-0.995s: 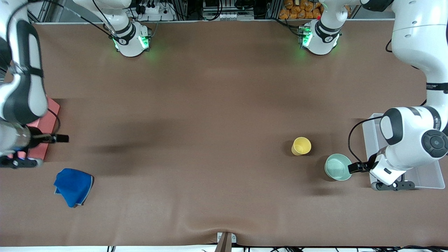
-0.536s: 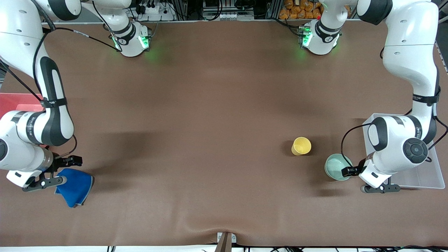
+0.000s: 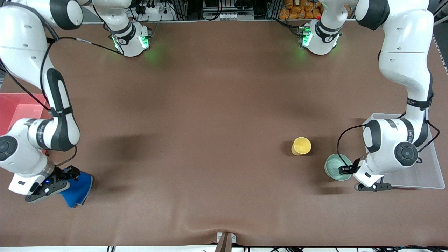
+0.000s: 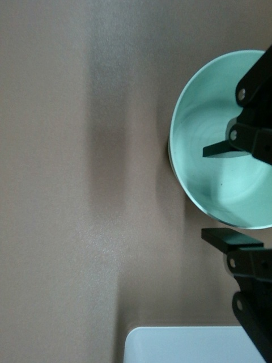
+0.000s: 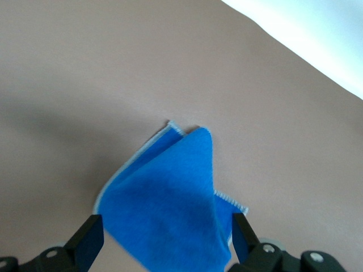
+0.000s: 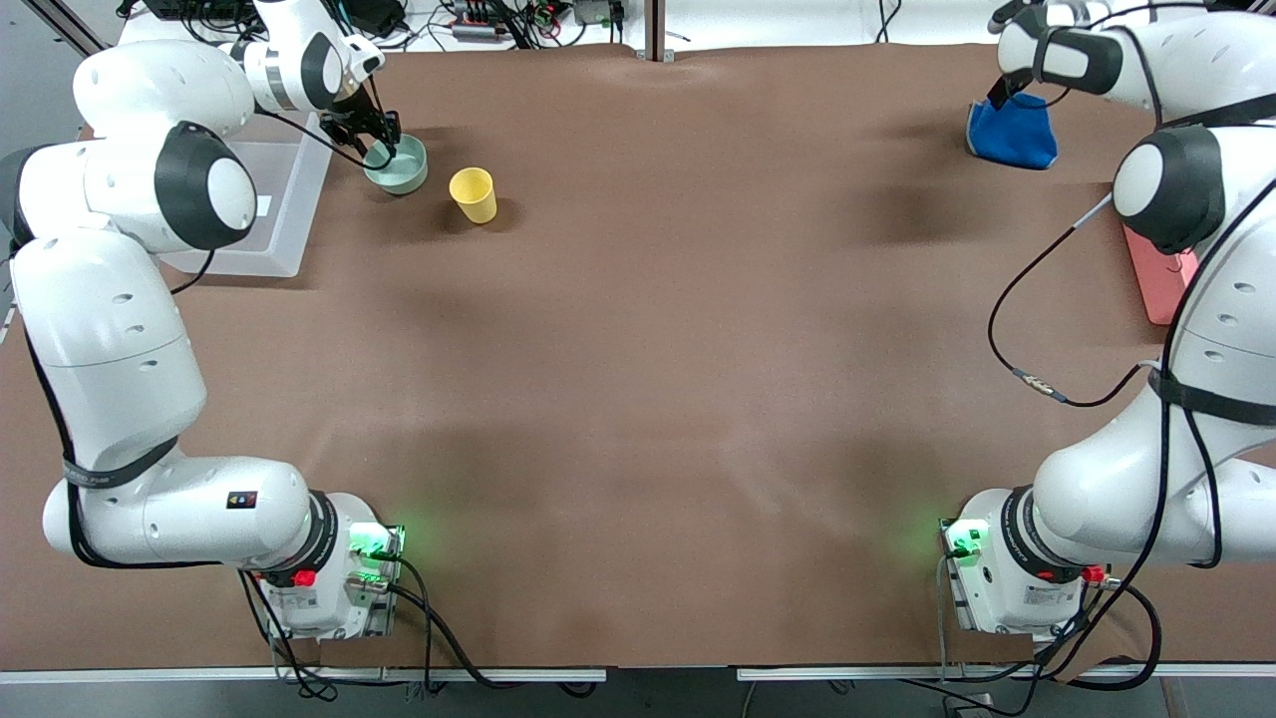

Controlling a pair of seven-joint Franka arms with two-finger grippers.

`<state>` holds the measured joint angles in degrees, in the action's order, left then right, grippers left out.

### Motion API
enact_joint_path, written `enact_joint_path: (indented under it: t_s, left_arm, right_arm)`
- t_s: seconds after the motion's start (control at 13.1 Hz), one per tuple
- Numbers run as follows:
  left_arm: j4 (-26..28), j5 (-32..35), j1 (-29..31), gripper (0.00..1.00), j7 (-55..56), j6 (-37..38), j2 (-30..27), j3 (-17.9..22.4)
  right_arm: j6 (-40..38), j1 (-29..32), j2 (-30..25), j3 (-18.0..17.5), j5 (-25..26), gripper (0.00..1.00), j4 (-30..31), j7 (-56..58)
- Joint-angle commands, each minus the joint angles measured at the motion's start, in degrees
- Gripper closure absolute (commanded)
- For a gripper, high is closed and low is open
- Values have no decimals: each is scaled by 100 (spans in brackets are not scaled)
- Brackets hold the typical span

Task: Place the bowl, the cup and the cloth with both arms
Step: 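Grasp the blue cloth with the right gripper while the left gripper grasps the bowl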

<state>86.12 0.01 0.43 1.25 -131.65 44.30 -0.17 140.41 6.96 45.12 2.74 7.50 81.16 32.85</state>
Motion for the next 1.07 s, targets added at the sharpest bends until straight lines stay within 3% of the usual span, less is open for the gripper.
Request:
enact_joint_path:
  t_s: [0.0, 0.38, 0.46, 0.54, 0.61, 0.69, 0.77, 0.99]
  left_arm:
    - [-8, 8, 10, 100, -2, -44, -9, 9]
    - [-87, -10, 123, 100, -107, 122, -236, 44]
    - [-148, -45, 194, 100, -107, 323, -376, 44]
    - [-270, -54, 273, 100, -116, 707, -526, 52]
    - [-333, -71, 404, 100, -133, 1120, -727, 53]
    - [-351, -2, 510, 100, -177, 1385, -921, 53]
    - [-351, 8, 554, 100, -360, 1562, -1097, 70]
    - [-342, -71, 563, 100, -1517, 2046, -1458, 770]
  right_arm:
    - [293, 51, 444, -63, 85, 0, -398, 46]
    - [470, 113, 779, -63, 24, 0, -566, -59]
    - [461, 147, 840, -72, -20, 10, -566, -303]
    - [392, 191, 884, -81, -159, 48, -557, -619]
    - [374, 183, 885, -81, -326, 74, -548, -709]
    - [373, 183, 885, -81, -441, 89, -540, -710]
    - [339, 174, 885, -81, -512, 99, -539, -710]
    - [198, 174, 876, -81, -819, 100, -513, -710]
